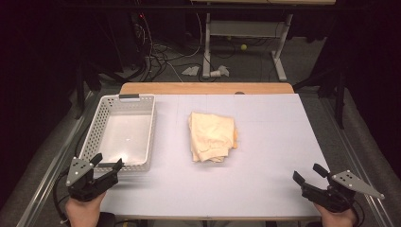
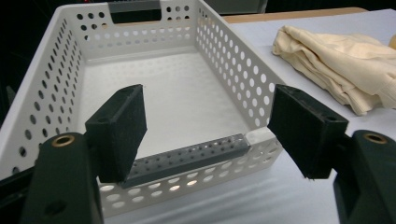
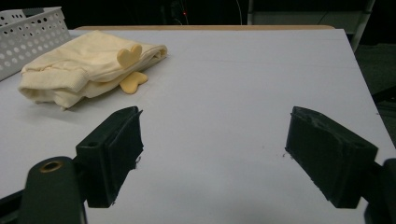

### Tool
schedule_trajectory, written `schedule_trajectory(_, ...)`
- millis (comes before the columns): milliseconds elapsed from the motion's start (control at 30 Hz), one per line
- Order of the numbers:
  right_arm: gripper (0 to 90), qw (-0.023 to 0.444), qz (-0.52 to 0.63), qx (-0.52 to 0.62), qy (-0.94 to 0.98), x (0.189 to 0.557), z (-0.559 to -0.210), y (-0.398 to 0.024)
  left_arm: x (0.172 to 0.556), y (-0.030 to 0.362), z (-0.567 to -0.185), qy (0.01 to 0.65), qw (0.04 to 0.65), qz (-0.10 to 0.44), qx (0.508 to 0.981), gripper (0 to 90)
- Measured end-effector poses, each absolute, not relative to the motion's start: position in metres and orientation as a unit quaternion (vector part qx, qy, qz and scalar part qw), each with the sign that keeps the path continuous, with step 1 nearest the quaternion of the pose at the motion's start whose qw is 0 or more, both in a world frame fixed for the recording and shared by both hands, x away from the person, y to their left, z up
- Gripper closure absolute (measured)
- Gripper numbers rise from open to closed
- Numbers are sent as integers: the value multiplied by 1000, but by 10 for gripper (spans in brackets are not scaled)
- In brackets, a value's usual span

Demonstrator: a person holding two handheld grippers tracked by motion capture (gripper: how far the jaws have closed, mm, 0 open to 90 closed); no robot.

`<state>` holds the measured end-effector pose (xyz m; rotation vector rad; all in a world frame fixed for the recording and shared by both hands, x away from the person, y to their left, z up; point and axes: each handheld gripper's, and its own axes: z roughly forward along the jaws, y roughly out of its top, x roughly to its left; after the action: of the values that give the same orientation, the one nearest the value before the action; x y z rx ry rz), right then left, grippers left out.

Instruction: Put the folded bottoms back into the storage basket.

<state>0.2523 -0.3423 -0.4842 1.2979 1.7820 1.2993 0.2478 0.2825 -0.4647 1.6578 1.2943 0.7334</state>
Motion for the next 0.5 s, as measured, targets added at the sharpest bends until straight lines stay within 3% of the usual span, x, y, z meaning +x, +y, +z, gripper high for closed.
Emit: schedule_trajectory(500,192,285,484,475,677,254,-485,-339,253,269,-464,504,452,285,678,266)
